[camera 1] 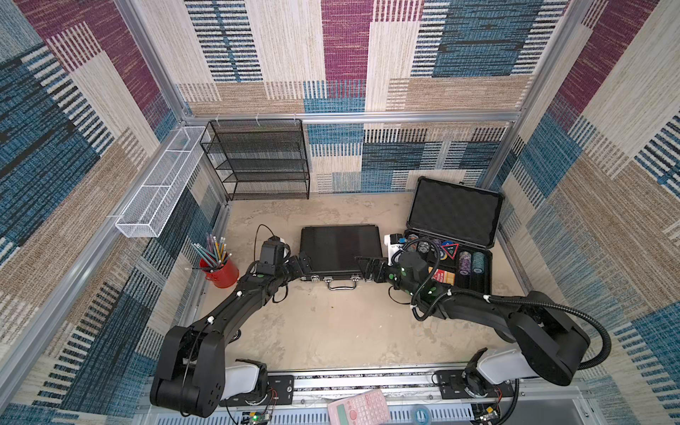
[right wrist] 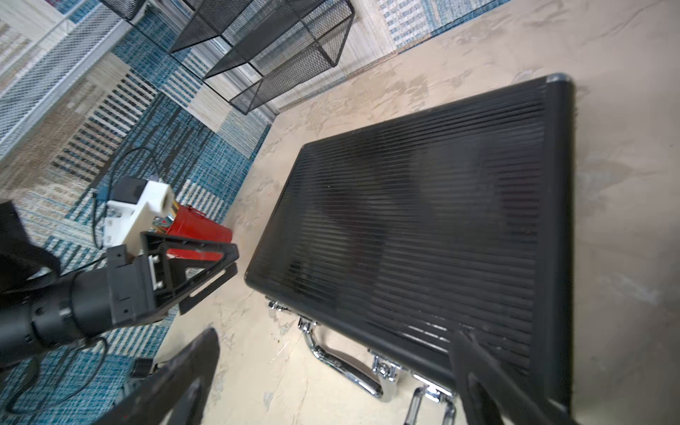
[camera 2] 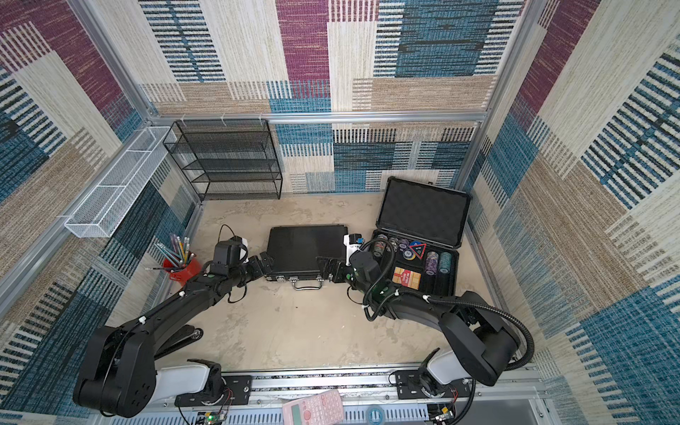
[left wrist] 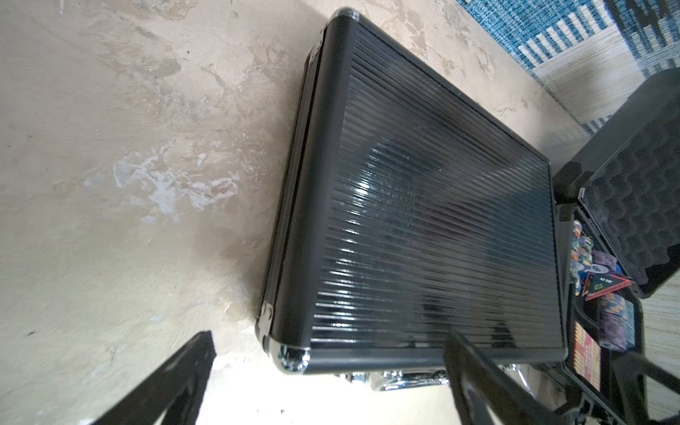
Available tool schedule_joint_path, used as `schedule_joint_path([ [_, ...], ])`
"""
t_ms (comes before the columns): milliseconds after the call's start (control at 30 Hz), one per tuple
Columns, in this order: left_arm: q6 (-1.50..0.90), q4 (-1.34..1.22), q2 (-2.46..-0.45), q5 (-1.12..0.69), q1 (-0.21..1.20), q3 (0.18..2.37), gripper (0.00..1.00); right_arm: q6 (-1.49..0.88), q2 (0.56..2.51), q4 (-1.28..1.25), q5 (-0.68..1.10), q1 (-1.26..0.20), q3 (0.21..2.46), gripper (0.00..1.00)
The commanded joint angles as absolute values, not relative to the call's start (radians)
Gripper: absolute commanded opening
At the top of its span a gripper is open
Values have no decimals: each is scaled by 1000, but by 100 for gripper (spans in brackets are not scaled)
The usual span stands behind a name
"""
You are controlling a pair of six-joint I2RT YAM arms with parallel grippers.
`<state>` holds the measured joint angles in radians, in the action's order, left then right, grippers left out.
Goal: Open the poker set cases
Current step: Open the fastener on the poker set case.
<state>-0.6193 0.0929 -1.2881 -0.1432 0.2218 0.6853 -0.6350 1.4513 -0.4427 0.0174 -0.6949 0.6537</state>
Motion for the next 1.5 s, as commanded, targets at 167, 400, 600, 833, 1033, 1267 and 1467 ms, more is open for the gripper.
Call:
schedule_joint_path([
  [167,-637,89,-1208,-77,277,625,100,-625,1497,-336,-40,-665,704,99],
  [400,-637,50,-1177,-90,327,572,99,-638,1579,-278,-39,-643,774,99],
  [600,-630,13,-1179,-128,361,547,99,-647,1626,-260,-39,-623,801,99],
  [833,-618,-62,-1203,-212,368,519,100,-651,1656,-260,-17,-604,807,100],
  [1033,-616,-148,-1271,-295,368,518,100,-653,1663,-272,0,-592,800,100],
  [1267,-629,-211,-1321,-332,368,512,100,-651,1670,-275,10,-585,803,99],
  [1467,-627,-236,-1318,-322,366,493,100,-649,1673,-275,17,-584,804,99],
])
